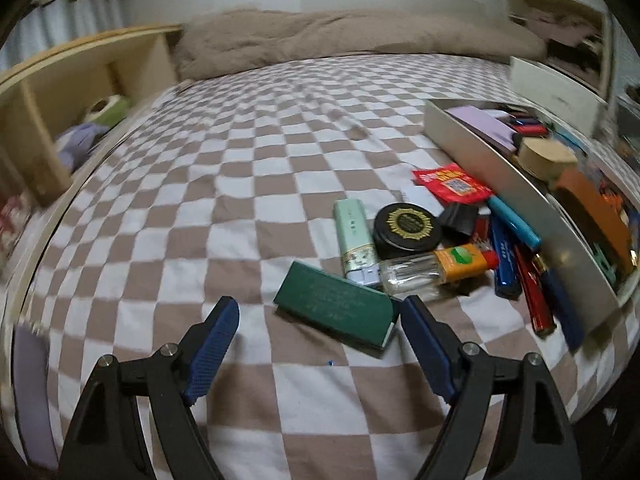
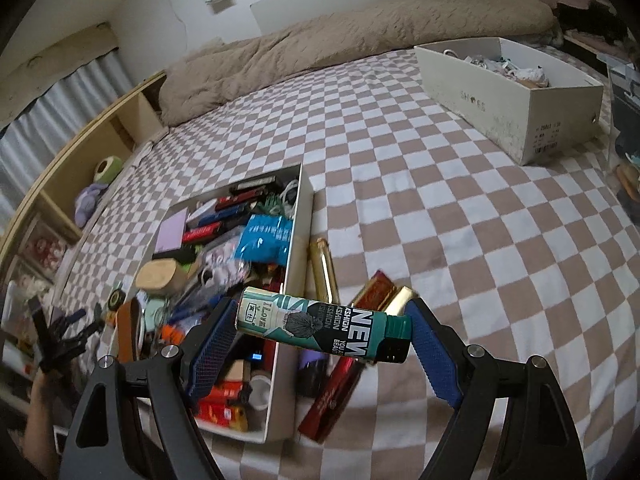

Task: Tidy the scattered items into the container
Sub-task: 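Carry the green case and green lighter over the white tray with both tools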

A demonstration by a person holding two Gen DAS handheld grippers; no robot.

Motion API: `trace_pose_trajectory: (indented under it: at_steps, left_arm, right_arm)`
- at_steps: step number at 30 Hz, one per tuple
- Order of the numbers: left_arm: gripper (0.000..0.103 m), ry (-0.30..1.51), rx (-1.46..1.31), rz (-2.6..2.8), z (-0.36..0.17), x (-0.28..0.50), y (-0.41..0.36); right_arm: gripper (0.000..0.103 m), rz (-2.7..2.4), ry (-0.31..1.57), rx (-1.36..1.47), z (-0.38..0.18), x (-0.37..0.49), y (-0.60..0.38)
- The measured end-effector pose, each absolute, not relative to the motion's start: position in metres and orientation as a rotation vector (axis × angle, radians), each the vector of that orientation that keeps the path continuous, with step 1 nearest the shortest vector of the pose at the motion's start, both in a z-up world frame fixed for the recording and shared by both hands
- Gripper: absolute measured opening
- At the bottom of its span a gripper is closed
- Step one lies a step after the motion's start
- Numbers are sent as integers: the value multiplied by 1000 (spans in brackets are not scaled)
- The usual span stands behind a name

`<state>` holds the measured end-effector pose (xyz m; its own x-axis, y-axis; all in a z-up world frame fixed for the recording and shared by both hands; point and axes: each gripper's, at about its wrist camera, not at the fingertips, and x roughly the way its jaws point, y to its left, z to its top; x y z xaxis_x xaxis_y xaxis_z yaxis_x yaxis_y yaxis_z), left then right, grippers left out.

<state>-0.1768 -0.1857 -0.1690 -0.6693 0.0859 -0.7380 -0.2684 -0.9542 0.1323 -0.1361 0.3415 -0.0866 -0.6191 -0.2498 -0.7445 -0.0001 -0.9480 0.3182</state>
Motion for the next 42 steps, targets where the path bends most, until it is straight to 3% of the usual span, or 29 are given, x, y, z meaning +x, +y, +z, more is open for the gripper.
trace_pose_trajectory:
  at_steps: [7,12,15,21,29,42]
  left_arm:
    - [83,375,-1156,2496,-171,-193,-181]
    - [83,377,-1203,2438,-179,-202,-184]
    - [74,366,-1204,2448,-181,-199,-187]
    - [72,278,-1214,2544,-176,-190,-187]
    - [72,121,-1118,2614,-132,-164,-170]
    - [72,106,-933,2487,-76,-131,-78]
  right_arm:
    - [85,-2587,-566,1334,-99,-123,340]
    - [85,-2601,-557,1340,-101,-112,334]
    - [85,-2605,-559,1328,-98,-109,331]
    - [85,-2613,-528,1290,-89,-103,320]
    - [85,-2588,-481,1230,-79,-98,299]
    - [85,-2516,-358,1198,-74,-87,268]
